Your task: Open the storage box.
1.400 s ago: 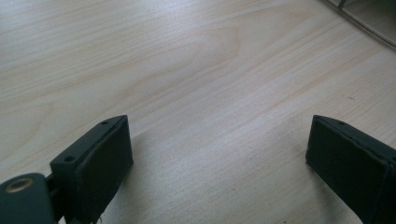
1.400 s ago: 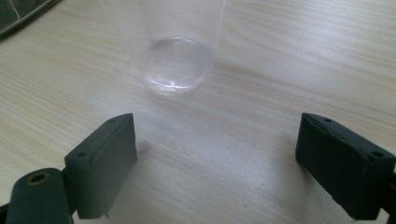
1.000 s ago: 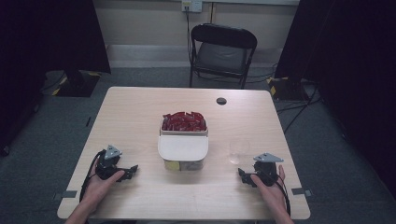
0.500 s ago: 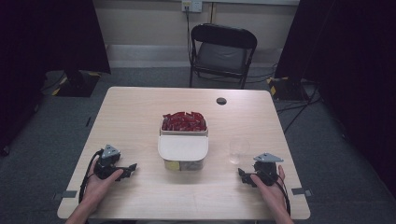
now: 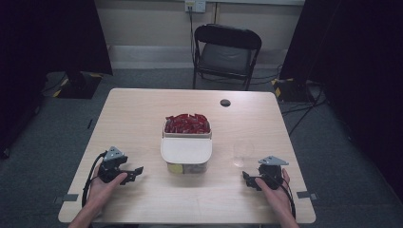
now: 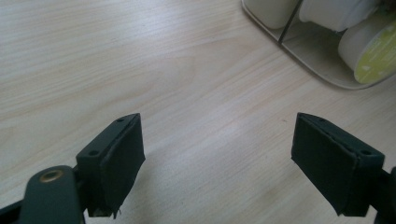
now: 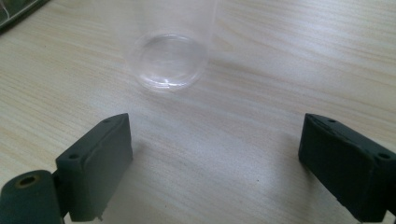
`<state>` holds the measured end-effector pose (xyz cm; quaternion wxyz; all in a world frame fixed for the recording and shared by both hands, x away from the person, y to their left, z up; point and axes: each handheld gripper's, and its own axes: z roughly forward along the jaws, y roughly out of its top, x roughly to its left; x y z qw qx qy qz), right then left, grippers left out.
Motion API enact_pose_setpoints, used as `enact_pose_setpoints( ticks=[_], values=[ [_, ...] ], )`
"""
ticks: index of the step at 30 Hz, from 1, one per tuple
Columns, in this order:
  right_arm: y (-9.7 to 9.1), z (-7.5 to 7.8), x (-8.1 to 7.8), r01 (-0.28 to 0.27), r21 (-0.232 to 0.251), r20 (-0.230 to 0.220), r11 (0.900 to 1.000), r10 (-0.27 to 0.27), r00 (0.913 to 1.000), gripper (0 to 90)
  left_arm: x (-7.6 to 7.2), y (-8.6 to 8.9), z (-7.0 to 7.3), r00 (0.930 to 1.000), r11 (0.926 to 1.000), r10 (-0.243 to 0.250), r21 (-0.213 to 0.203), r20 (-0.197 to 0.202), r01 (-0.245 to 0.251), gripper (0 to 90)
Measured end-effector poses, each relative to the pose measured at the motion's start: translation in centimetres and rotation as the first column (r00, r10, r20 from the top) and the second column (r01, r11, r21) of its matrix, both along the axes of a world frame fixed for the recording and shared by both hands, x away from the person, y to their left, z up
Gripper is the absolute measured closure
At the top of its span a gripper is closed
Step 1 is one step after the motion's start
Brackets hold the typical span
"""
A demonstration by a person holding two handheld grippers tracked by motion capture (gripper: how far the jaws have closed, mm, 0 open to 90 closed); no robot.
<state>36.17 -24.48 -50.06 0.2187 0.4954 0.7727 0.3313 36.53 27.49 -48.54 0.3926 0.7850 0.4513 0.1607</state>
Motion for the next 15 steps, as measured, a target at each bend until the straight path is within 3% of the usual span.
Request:
enact_pose_setpoints(
  ticks=[7, 15],
  values=[
    [0.0, 0.0, 0.0, 0.0, 0.001, 0.0, 1.0, 0.0, 1.0, 9.4, 0.1, -0.9, 0.5, 0.9987, 0.9986, -0.051, 0.016, -0.003, 0.051, 17.0],
    [0.0, 0.0, 0.0, -0.001, 0.001, 0.001, 1.0, 0.001, 1.0, 9.4, 0.0, -1.5, 1.0, 0.997, 0.9969, -0.077, -0.016, 0.012, 0.077, 16.9]
  ],
)
